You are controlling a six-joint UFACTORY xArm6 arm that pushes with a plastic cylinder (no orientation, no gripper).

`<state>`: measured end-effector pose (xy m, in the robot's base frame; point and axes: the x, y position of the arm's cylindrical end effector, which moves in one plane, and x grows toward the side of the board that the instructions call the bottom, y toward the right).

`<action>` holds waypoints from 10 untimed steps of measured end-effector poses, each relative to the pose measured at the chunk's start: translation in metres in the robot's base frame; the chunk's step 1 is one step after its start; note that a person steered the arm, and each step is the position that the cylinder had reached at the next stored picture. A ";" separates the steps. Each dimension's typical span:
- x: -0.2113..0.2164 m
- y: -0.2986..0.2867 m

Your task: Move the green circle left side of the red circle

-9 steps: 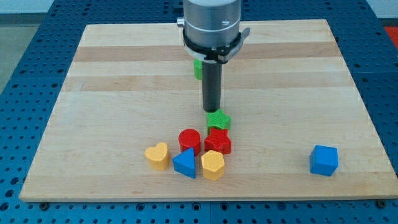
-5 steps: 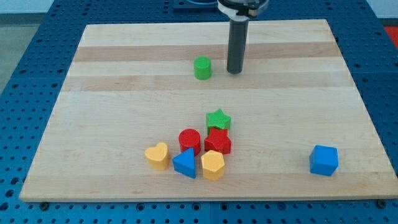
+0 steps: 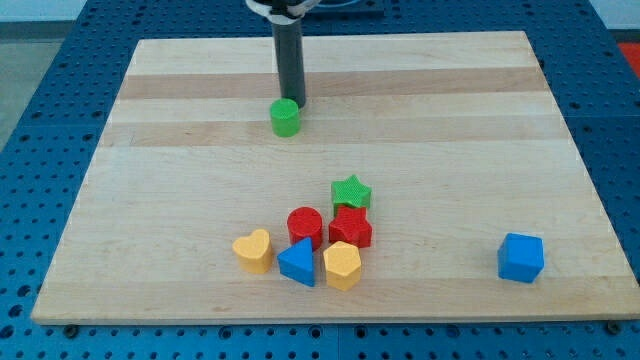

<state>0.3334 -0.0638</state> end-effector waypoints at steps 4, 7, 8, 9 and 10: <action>0.012 -0.013; 0.059 0.029; 0.077 0.029; 0.086 0.025; 0.087 0.004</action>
<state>0.4201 -0.0600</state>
